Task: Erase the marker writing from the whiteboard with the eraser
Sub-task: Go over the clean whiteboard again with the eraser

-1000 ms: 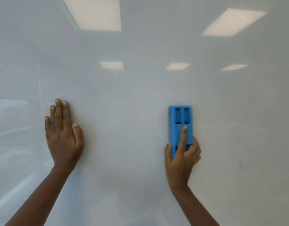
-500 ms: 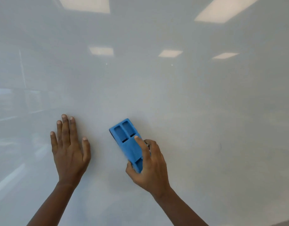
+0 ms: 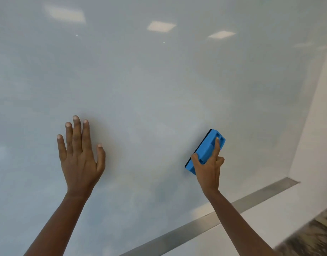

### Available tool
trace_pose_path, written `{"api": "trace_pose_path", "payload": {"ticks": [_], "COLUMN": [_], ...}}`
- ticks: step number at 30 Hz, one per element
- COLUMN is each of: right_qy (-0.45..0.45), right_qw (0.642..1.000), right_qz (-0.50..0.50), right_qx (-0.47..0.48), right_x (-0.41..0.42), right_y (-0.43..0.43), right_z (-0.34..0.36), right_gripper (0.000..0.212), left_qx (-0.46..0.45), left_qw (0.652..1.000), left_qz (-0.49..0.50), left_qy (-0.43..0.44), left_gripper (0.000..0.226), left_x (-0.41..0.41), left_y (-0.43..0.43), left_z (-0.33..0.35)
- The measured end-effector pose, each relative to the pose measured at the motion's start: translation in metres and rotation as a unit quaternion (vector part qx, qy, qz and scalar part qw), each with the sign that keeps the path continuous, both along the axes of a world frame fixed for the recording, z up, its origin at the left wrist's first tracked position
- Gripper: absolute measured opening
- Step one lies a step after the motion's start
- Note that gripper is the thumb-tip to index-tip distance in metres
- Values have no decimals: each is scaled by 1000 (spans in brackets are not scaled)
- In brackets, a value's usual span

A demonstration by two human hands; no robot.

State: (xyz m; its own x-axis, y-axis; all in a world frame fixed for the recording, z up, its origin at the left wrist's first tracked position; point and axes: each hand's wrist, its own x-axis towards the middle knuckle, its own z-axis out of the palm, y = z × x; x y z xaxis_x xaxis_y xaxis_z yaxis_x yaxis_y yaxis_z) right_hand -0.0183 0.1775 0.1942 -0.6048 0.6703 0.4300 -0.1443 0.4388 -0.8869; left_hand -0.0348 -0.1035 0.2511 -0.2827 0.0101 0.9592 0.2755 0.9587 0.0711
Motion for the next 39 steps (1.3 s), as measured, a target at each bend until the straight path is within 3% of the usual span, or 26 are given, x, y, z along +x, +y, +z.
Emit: {"api": "trace_pose_path", "payload": {"ticks": [7, 12, 30, 39], "right_qy": [-203, -298, -403, -476], "right_qw": [973, 942, 901, 874], "right_qz": [-21, -40, -70, -51], "right_qx": [-108, -150, -147, -85], "right_x": [0, -2, -18, -18], "right_y": [33, 40, 39, 36], "right_z": [-78, -117, -162, -175], "right_gripper": [73, 73, 70, 62], "left_qx": [-38, -64, -78, -90], "left_qw": [999, 998, 995, 992], "left_qz": [-6, -3, -9, -13], "left_qy": [-5, 5, 60, 85], "left_gripper": [57, 55, 55, 55], "left_x": [-6, -12, -34, -40], "left_y": [14, 10, 4, 2], "left_z": [-22, -25, -38, -42]}}
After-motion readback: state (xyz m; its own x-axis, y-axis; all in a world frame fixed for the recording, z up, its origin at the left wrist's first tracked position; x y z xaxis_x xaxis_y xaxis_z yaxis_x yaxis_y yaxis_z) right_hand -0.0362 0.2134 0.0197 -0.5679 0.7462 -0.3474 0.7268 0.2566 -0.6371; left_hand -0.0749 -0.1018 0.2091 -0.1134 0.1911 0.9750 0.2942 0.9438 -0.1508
